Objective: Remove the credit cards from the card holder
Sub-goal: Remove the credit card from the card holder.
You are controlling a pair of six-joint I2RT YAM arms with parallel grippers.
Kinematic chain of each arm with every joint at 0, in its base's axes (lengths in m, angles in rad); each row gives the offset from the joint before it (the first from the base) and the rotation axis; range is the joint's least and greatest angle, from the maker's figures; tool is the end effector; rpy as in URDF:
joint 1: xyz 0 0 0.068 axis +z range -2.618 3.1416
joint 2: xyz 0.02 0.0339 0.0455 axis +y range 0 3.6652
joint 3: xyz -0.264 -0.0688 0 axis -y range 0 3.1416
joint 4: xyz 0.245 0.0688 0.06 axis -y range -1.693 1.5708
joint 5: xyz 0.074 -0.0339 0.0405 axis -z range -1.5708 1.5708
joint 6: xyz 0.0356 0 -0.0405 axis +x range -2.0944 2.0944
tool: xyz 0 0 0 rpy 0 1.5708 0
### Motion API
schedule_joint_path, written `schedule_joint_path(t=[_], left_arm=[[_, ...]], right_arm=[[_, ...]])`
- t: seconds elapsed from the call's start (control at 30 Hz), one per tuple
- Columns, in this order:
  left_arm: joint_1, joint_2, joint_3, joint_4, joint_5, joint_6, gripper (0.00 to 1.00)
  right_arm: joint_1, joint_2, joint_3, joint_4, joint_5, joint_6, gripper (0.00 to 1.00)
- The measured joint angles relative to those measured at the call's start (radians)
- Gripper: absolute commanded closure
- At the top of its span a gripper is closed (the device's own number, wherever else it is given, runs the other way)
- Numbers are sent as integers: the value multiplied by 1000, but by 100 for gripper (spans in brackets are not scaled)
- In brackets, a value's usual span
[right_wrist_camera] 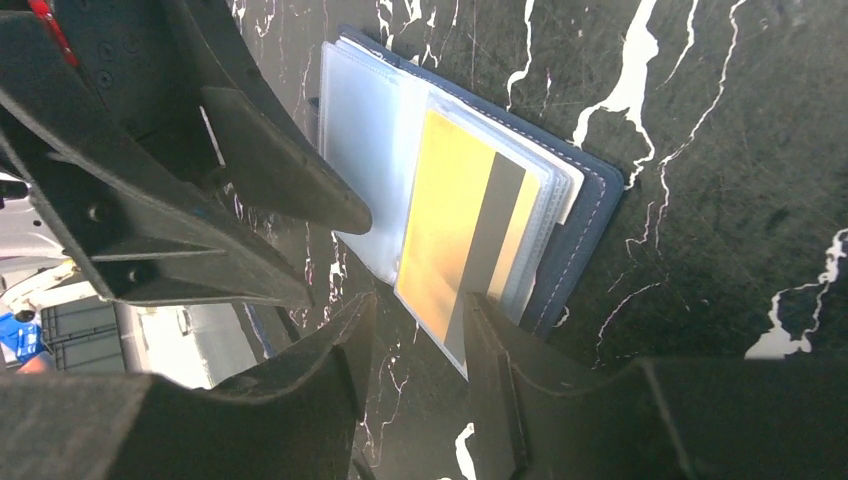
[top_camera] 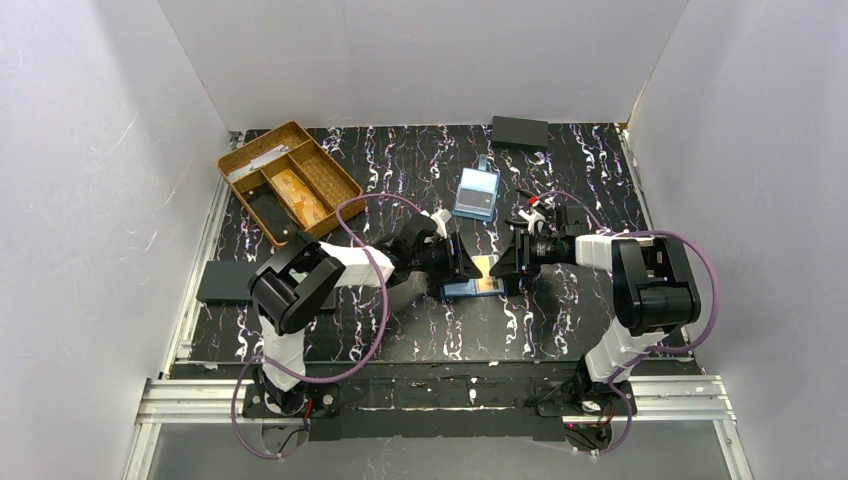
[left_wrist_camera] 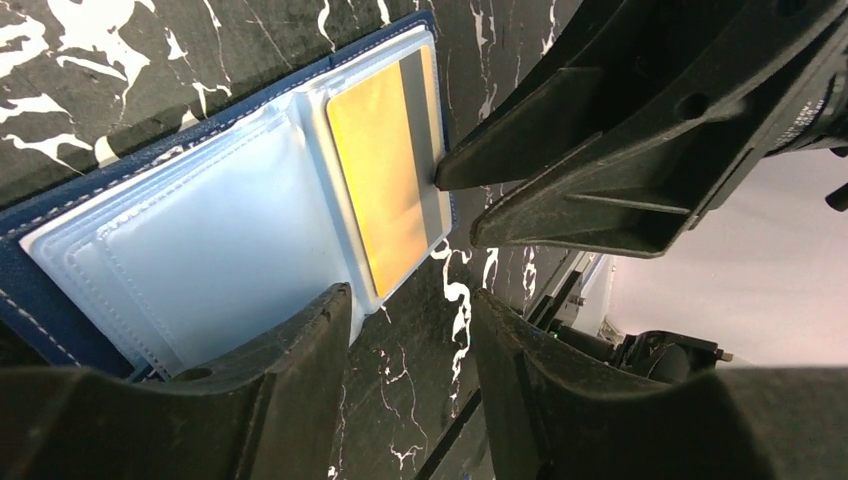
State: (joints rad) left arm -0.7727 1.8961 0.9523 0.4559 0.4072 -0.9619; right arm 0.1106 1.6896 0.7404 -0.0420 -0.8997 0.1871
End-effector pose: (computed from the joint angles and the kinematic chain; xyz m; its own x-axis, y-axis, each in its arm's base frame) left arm 0.2701 -0.2830 0.1504 -0.9232 -0.1518 -0.3529 0.2346 0.5048 -0.8308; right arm 0.2905 0.0603 0.1310 -0.9091 0.0154 -0.4162 -0.3316 0.5779 0.7457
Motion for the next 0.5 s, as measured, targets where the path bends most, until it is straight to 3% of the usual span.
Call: schedule_joint_path(t=[0.5], left_arm=[[0,63,37,12,-2,-1,62]], right_arm=[[-18,2,4,1,-10,-2,56]])
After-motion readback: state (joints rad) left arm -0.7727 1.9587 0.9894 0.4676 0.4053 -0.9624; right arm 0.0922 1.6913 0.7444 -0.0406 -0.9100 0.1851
